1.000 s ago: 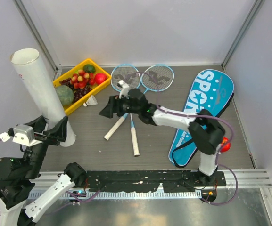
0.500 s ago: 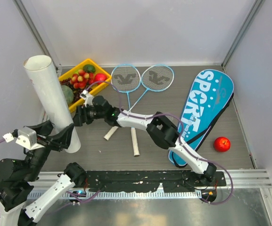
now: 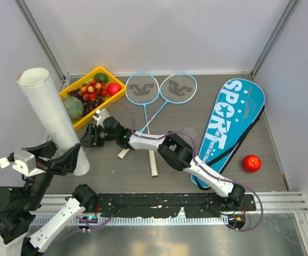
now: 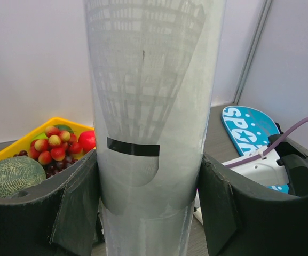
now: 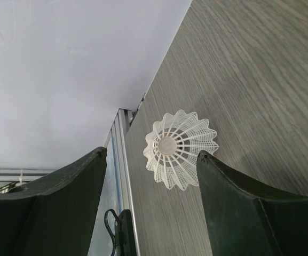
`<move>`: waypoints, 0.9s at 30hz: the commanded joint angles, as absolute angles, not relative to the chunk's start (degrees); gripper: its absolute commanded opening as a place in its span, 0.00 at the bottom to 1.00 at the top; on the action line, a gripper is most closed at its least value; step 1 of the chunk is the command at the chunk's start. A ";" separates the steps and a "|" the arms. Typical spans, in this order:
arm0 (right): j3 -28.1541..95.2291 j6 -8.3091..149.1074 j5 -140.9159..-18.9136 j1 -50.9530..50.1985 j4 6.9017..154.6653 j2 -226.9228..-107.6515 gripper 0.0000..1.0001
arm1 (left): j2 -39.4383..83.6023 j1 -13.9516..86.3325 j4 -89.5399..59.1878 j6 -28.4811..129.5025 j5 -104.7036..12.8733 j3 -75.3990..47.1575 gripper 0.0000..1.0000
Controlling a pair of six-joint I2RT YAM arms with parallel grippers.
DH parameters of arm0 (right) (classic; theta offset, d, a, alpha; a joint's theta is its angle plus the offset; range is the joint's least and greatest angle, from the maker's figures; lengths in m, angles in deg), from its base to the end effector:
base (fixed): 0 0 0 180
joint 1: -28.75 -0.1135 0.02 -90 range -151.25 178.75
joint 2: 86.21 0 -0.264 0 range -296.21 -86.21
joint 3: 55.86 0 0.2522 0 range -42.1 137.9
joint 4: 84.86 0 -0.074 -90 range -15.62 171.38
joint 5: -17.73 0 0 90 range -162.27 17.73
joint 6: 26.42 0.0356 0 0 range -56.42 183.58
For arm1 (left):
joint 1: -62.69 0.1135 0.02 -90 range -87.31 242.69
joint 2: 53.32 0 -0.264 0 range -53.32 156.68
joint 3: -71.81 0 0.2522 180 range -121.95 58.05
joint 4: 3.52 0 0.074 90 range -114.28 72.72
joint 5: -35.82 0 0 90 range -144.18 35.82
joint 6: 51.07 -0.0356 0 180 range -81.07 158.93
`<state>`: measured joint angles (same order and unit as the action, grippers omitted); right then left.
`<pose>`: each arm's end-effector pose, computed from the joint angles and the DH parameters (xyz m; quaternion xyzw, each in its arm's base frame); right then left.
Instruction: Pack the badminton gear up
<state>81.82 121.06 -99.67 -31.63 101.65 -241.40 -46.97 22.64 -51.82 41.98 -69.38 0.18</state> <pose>0.2842 0.5330 0.1282 -0.1696 0.7456 0.6236 0.1624 -0.0195 0.0286 0.4034 0.0863 0.5930 -0.2194 0.7699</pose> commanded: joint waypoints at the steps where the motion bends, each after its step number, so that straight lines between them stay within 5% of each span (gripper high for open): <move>1: 87.18 125.81 -99.87 -33.04 107.30 -243.09 0.72 | -48.05 22.79 -48.92 42.54 -69.47 0.48 0.18; 9: 88.33 126.42 -100.48 -33.92 106.25 -244.67 0.66 | -48.14 22.79 -48.66 41.92 -69.91 0.92 0.18; 20: 83.86 127.31 -100.58 -33.65 110.11 -241.78 0.08 | -47.44 22.79 -47.95 40.96 -70.87 4.08 0.18; 27: 73.40 127.22 -99.43 -31.99 115.30 -233.00 0.05 | -47.17 22.79 -47.78 39.19 -71.84 5.93 0.19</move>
